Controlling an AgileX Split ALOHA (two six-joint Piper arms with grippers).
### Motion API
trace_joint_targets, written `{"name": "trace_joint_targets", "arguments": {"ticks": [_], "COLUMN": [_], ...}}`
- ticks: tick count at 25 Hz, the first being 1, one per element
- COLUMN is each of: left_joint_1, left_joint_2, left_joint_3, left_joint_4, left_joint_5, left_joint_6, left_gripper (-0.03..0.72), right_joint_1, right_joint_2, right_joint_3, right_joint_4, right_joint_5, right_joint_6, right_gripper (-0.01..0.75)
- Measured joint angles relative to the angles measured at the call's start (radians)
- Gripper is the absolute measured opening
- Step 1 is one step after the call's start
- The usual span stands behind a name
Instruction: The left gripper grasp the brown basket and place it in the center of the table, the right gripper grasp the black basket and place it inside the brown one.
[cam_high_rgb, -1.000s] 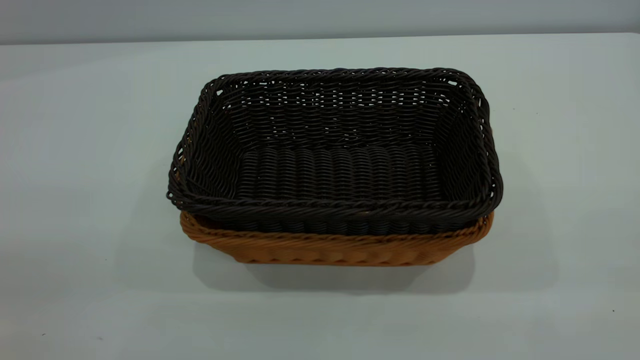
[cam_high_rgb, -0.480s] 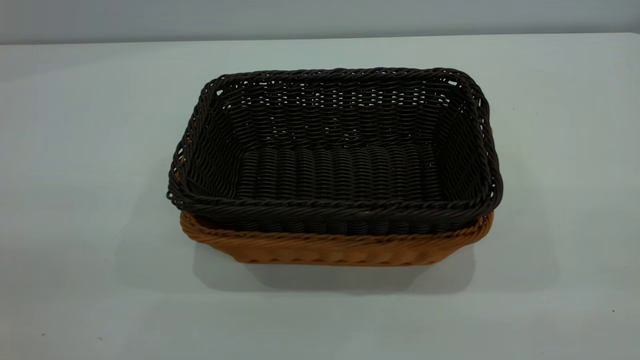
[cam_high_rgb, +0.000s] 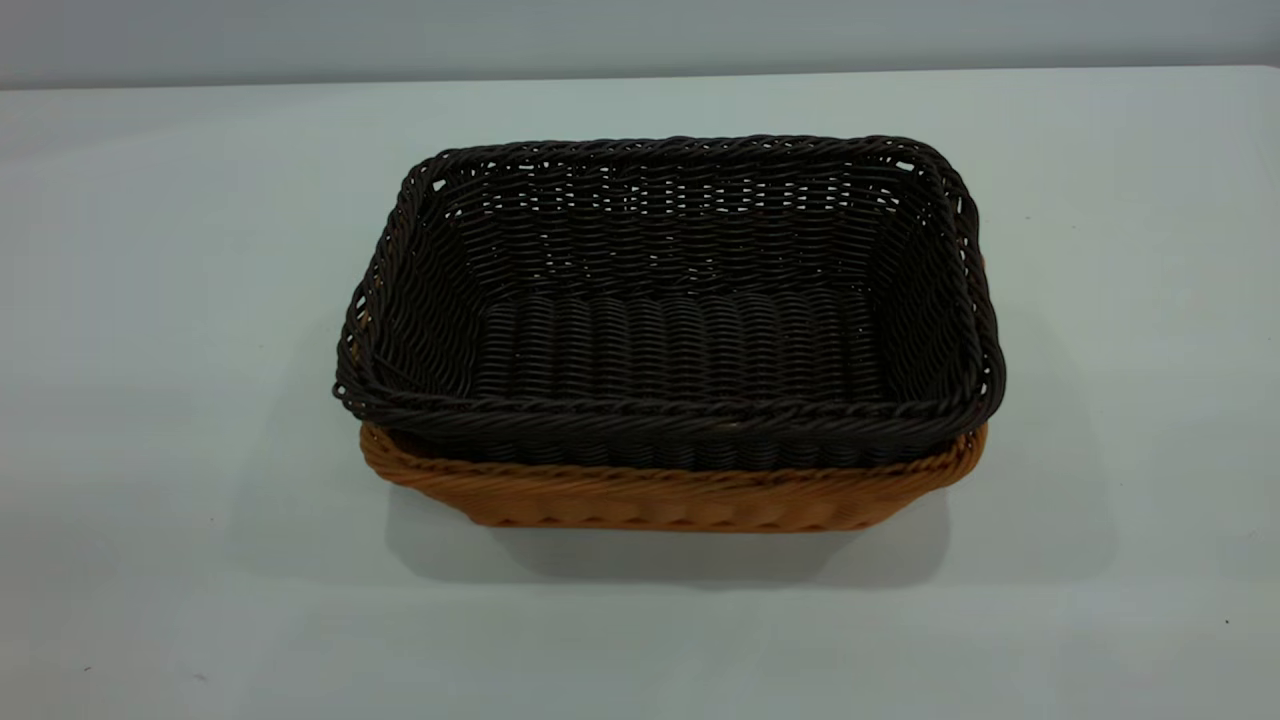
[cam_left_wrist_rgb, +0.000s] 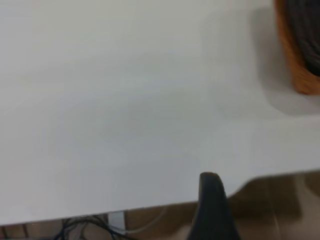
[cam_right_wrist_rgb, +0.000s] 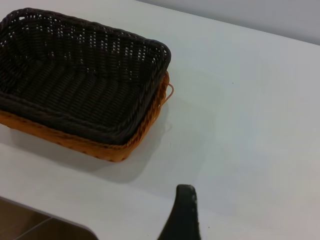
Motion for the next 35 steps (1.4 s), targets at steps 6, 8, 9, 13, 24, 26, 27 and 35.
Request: {"name": "trace_joint_targets", "arguments": {"ticks": [6, 8, 9, 13, 24, 26, 27, 35], "left_joint_1": [0.024, 0.024, 0.024, 0.024, 0.024, 0.024, 0.024, 0.024], "left_joint_2": [-0.094, -0.094, -0.094, -0.094, -0.094, -0.094, -0.094, -0.094], "left_joint_3": [0.000, 0.000, 0.000, 0.000, 0.000, 0.000, 0.000, 0.000], "left_joint_4": [0.032, 0.051, 0.060, 0.071, 0.071, 0.071, 0.071, 0.071], "left_joint_5": [0.001, 0.001, 0.001, 0.001, 0.001, 0.001, 0.001, 0.001], "left_joint_6": [-0.018, -0.038, -0.053, -0.071, -0.072, -0.072, -0.072, -0.072], "left_gripper": [0.466, 0.466, 0.466, 0.466, 0.466, 0.466, 0.466, 0.466], "right_joint_1": [0.000, 0.000, 0.000, 0.000, 0.000, 0.000, -0.001, -0.117], "right_joint_2": [0.000, 0.000, 0.000, 0.000, 0.000, 0.000, 0.000, 0.000], "right_joint_3": [0.000, 0.000, 0.000, 0.000, 0.000, 0.000, 0.000, 0.000], "right_joint_4": [0.000, 0.000, 0.000, 0.000, 0.000, 0.000, 0.000, -0.001], "right_joint_5": [0.000, 0.000, 0.000, 0.000, 0.000, 0.000, 0.000, 0.000], "right_joint_6": [0.000, 0.000, 0.000, 0.000, 0.000, 0.000, 0.000, 0.000], "right_gripper": [0.593, 0.593, 0.593, 0.593, 0.593, 0.593, 0.593, 0.593]}}
